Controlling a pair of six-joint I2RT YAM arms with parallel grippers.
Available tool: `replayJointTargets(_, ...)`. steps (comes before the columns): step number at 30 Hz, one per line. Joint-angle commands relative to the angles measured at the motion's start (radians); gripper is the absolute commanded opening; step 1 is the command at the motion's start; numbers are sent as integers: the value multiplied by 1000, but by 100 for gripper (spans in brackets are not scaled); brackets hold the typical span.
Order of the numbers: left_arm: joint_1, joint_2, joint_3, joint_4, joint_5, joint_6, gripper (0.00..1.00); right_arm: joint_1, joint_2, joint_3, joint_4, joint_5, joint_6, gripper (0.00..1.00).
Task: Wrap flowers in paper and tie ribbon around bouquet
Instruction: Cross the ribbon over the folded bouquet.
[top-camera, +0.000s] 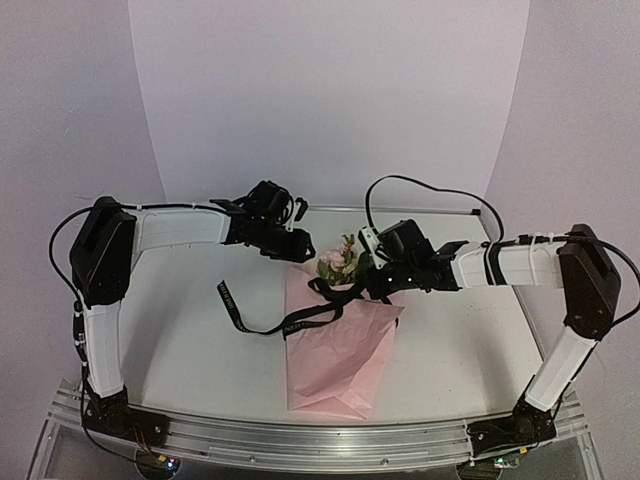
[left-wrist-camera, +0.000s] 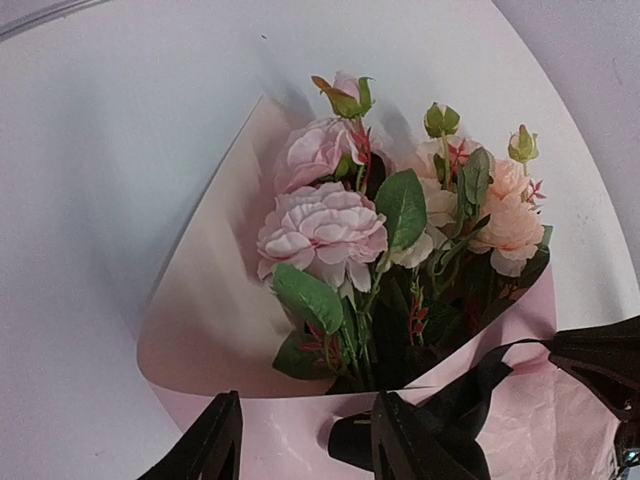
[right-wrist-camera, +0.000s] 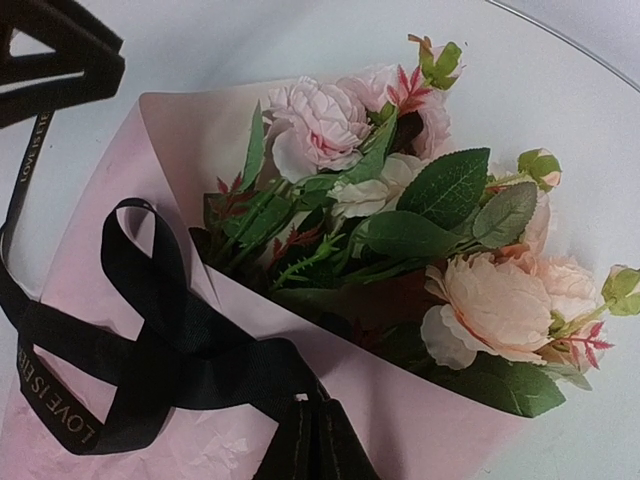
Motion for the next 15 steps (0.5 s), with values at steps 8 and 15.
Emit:
replayJointTargets(8,-10,-43,-121,103,133,-241,51,5,6,33,59,0,23,5)
replayJointTargets(15,-27,-47,-138,135,146,-241,52,5,6,29,60,-3,21,5)
